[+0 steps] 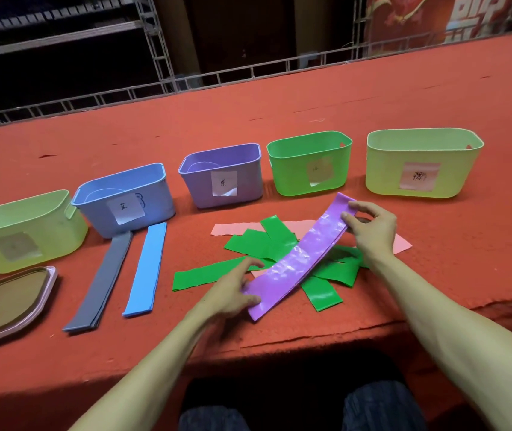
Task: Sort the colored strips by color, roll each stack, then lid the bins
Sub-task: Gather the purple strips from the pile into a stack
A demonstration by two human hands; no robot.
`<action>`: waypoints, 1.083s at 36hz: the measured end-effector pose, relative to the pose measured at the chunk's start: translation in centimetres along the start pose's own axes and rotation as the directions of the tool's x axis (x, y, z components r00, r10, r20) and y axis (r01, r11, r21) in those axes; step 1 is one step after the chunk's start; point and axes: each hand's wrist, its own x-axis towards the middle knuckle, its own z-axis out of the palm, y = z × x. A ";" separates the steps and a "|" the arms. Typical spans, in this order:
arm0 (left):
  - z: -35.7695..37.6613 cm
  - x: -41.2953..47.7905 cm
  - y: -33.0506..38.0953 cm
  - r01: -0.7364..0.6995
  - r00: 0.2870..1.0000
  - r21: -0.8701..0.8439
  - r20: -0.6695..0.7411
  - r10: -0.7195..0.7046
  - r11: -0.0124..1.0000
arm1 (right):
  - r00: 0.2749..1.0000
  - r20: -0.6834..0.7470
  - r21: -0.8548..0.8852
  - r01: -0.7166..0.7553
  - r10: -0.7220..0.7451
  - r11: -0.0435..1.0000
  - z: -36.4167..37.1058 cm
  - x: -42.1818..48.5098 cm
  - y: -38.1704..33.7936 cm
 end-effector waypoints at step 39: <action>19.8 10.6 21.4 -0.182 0.943 -0.351 0.203 0.264 0.919 | 0.992 0.123 -0.651 0.110 -0.038 0.751 -19.9 17.2 2.4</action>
